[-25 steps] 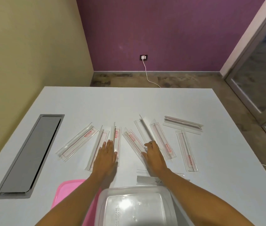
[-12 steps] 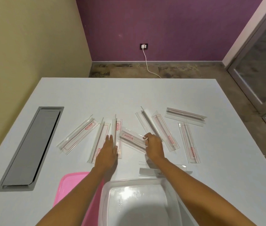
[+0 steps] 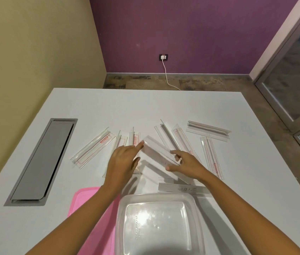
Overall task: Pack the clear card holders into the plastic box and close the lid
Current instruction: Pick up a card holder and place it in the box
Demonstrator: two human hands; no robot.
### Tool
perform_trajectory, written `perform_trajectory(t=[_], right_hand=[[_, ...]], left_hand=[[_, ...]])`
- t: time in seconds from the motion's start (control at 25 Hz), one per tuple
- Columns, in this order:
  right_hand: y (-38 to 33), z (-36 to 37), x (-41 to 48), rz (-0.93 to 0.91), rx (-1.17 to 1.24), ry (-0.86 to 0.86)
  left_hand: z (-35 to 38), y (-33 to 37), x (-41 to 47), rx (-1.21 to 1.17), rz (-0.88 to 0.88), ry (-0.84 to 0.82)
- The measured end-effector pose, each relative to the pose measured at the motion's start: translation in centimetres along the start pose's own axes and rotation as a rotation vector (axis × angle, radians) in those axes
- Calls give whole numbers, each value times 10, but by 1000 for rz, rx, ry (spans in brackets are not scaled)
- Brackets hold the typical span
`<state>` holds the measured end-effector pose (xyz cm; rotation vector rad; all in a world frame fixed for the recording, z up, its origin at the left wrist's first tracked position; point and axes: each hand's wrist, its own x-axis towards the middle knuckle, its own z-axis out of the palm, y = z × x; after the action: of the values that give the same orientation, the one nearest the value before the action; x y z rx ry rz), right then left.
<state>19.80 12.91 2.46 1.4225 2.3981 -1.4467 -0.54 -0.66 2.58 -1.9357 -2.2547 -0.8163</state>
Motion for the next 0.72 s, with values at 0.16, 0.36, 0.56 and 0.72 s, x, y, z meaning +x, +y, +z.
perform_trajectory(t=[0.16,0.36,0.56,0.72], right_hand=[[-2,-5,-35,-105,19,-125],[0,9,-68,-129,-79,-220],[13,42,-85,-140,-171,-248],[17,65,-87,-173,-268,-229]], left_hand=[[-17,13,-22,-78,75,-123],[-27,16,-65,-134,61,-385],[-30,22,-106,-100,80,-462],[-26,38,-111,87,69,-370]])
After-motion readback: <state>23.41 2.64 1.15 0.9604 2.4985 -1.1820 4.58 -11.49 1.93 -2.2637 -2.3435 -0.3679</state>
